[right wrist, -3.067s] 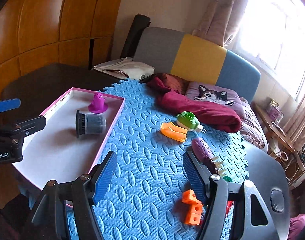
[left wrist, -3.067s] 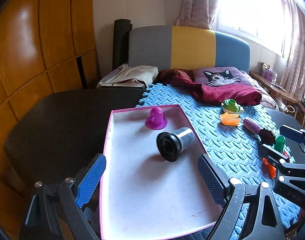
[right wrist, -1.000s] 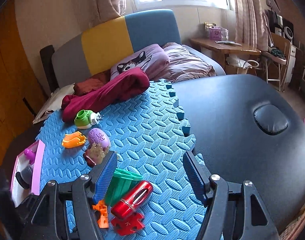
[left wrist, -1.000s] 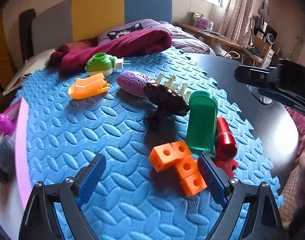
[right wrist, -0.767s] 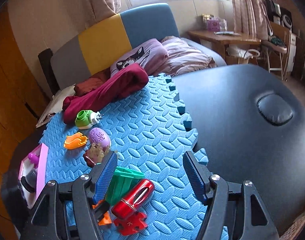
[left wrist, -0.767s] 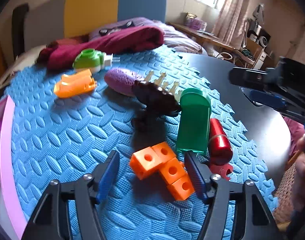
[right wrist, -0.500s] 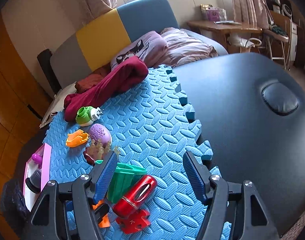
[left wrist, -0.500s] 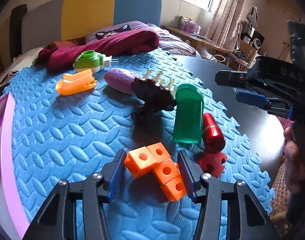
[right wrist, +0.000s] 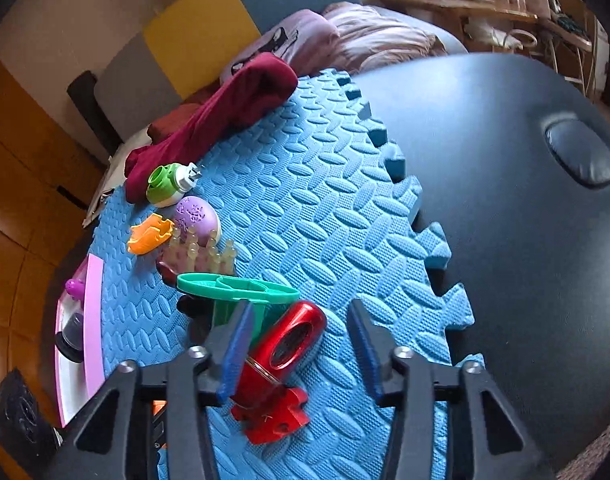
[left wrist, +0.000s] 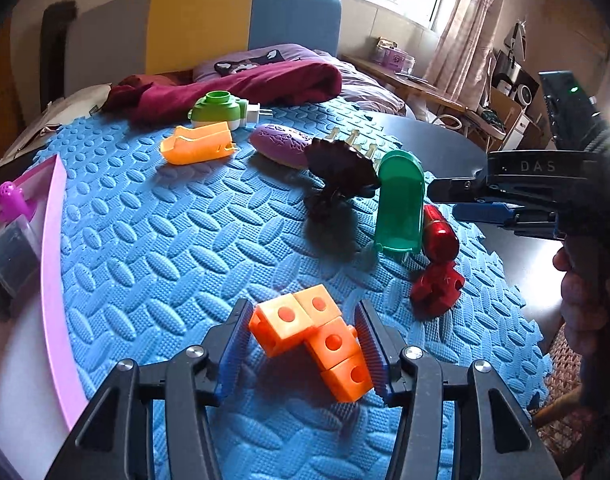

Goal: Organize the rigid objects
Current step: 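Grasp the orange cube blocks with the left gripper while the right gripper grasps the red cylinder, then carry the orange blocks into the tray and open the left gripper, then lift the red cylinder with the right gripper toward the tray, then lower the red cylinder into the tray and open the right gripper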

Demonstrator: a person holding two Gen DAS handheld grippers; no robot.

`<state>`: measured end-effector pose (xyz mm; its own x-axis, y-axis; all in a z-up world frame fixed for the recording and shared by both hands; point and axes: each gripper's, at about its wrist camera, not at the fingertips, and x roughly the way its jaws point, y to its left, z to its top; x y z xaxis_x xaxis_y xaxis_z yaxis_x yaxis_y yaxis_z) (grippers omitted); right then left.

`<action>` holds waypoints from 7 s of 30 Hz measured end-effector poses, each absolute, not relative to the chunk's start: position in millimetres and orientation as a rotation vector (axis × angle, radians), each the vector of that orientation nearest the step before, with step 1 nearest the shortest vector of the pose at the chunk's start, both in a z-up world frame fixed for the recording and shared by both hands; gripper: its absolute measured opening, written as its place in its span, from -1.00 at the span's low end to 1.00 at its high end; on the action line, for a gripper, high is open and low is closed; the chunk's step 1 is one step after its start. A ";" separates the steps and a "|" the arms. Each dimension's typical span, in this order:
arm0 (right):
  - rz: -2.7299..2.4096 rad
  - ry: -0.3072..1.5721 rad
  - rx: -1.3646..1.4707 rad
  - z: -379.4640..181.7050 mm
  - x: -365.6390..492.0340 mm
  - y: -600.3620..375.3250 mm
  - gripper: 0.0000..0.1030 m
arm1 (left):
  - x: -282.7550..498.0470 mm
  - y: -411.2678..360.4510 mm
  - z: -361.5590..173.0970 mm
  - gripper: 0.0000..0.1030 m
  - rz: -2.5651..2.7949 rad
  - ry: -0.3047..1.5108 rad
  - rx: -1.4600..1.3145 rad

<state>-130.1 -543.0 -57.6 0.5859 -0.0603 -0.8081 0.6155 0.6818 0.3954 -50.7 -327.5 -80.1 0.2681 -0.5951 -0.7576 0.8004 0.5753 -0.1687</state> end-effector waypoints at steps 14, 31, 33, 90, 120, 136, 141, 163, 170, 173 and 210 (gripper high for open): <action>-0.420 1.039 0.594 -73.3 -105.5 -521.4 -0.35 | -58.7 -317.1 -76.4 0.03 -0.958 0.874 0.272; -0.484 1.081 0.391 -72.9 -97.6 -502.7 -0.47 | -57.3 -303.3 -62.0 -0.12 -0.982 0.837 0.235; -0.484 1.079 0.391 -73.1 -97.3 -502.9 -0.47 | -57.1 -300.2 -58.8 -0.12 -0.985 0.834 0.223; -0.497 1.066 0.255 -71.0 -94.4 -491.7 -0.51 | 32.7 -144.6 -20.3 0.52 -0.436 0.749 0.121; -0.403 0.999 0.311 -62.3 -95.1 -484.9 -0.51 | 14.4 -140.8 -22.1 0.53 -0.437 0.758 0.139; -0.337 1.031 0.401 -68.3 -95.4 -486.5 -0.52 | 12.7 -135.5 -21.5 0.53 -0.435 0.758 0.136; -0.305 1.022 0.452 -67.4 -97.6 -489.5 -0.52 | 15.0 -133.7 -21.6 0.53 -0.433 0.763 0.131; -0.135 0.988 0.409 -55.4 -77.3 -418.6 -0.52 | 17.3 -118.4 -15.9 0.53 -0.413 0.750 0.103; -0.104 0.954 0.359 -52.9 -63.7 -388.3 -0.52 | 19.5 -105.3 -20.0 0.53 -0.382 0.757 0.090; -0.084 0.944 0.345 -51.5 -56.4 -376.2 -0.52 | 20.6 -100.6 -21.0 0.53 -0.374 0.759 0.084; 0.091 0.991 0.091 -59.2 95.9 -252.9 -0.51 | 37.1 -62.1 -32.7 0.53 -0.301 0.796 0.000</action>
